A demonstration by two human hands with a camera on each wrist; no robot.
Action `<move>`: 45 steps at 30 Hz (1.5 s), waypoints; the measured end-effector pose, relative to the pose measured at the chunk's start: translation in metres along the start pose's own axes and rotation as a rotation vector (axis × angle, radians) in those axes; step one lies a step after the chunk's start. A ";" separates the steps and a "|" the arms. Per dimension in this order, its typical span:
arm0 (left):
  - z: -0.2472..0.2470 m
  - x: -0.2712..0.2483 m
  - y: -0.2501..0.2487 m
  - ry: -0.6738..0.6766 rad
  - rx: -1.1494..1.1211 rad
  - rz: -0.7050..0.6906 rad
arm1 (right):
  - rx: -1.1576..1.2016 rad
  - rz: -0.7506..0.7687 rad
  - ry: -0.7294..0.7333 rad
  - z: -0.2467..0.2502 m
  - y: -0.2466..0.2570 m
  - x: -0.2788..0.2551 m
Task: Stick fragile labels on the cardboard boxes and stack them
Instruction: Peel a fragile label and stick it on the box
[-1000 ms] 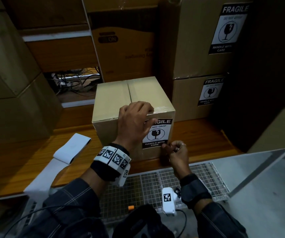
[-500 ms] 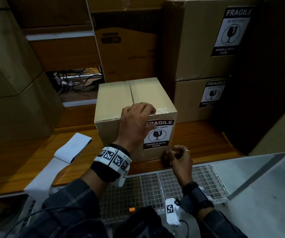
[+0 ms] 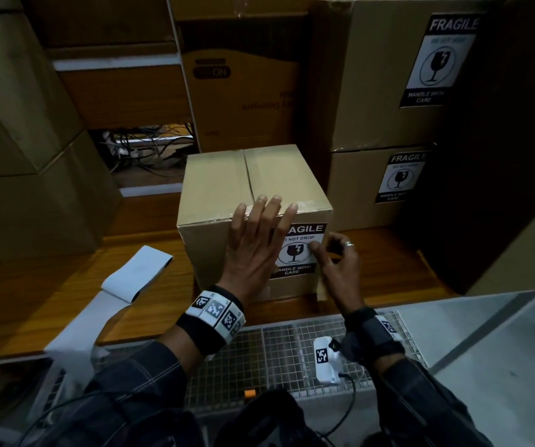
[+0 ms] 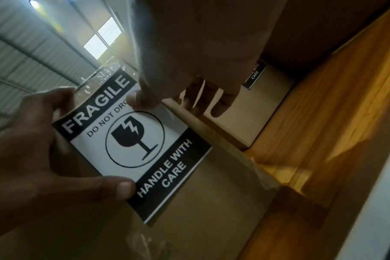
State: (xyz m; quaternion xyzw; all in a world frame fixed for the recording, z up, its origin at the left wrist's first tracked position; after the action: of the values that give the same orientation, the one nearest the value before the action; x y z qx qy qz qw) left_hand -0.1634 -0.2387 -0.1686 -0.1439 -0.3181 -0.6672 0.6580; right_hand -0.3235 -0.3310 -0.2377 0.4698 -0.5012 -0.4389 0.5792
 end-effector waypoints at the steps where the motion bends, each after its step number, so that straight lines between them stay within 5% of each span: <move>1: -0.001 -0.001 0.001 0.011 0.001 -0.003 | -0.006 -0.004 0.007 0.000 -0.004 -0.001; 8: 0.010 -0.022 0.003 -0.079 -0.038 0.008 | -0.102 -0.107 0.086 0.011 -0.045 -0.015; 15: 0.025 -0.110 0.052 -0.333 -0.356 0.647 | -0.128 -0.133 0.220 0.018 -0.047 -0.018; 20: -0.009 -0.136 0.076 -0.096 -0.963 0.931 | -0.015 -0.147 0.328 0.003 -0.035 -0.023; 26: -0.019 -0.133 0.082 0.053 -1.035 0.931 | 0.031 -0.165 0.319 -0.001 -0.033 -0.035; 33: 0.011 -0.124 0.094 -0.038 -1.046 0.818 | -0.071 -0.059 0.227 0.007 0.008 -0.048; 41: 0.129 -0.048 0.129 -0.272 -1.019 0.510 | -0.114 0.233 0.099 0.025 0.148 -0.049; 45: 0.189 0.006 0.150 -0.346 -0.976 0.464 | -0.073 0.418 0.102 0.038 0.224 -0.033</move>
State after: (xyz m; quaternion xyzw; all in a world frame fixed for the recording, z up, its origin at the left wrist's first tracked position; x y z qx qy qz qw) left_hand -0.0612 -0.1170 0.0128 -0.6048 -0.0359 -0.5415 0.5829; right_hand -0.3564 -0.2640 -0.0202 0.3561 -0.5415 -0.3029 0.6987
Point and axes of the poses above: each hand's wrist, its own x-axis towards the middle knuckle, its own z-axis out of the back of the hand, y = z × x, the point moved 4 cm from there along x, towards the middle knuckle, and after that the axes turned 6 degrees about -y, right-handed, at the moved point
